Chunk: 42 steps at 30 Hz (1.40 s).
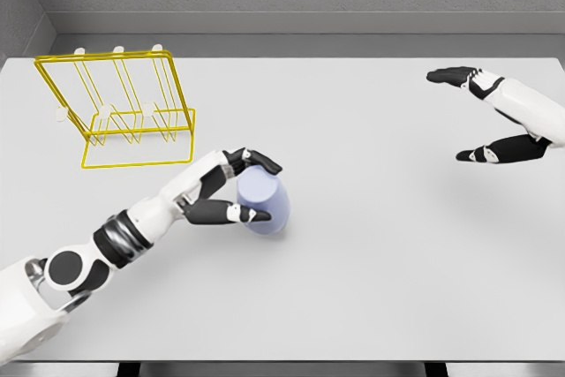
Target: Place the cup on the cup holder with both arms
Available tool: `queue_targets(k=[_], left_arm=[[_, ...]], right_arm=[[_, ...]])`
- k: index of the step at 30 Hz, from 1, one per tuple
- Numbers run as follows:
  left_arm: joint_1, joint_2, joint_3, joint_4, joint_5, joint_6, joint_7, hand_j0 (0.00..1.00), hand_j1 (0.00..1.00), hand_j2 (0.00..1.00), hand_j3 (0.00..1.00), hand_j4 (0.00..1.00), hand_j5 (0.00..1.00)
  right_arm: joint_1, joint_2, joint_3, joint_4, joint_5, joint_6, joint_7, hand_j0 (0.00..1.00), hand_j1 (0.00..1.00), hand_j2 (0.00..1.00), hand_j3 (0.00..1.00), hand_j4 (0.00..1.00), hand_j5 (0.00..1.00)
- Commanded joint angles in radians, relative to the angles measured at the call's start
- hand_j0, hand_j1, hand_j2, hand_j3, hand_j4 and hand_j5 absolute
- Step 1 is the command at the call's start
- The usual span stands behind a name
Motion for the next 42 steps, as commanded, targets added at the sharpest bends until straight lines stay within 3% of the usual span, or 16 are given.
queue_targets(k=[1, 42], left_arm=[[0.000, 0.014, 0.009, -0.001, 0.009, -0.003, 0.001, 0.52, 0.52, 0.52, 0.52, 0.52, 0.52], [-0.098, 0.174, 0.097, -0.016, 0.113, -0.055, 0.004, 0.51, 0.51, 0.51, 0.51, 0.51, 0.51]], right_arm=[[-0.002, -0.001, -0.002, 0.000, -0.008, 0.002, 0.000, 1.00, 1.00, 1.00, 1.00, 1.00, 1.00], [0.003, -0.001, -0.002, 0.000, -0.009, 0.002, 0.000, 1.00, 1.00, 1.00, 1.00, 1.00, 1.00]])
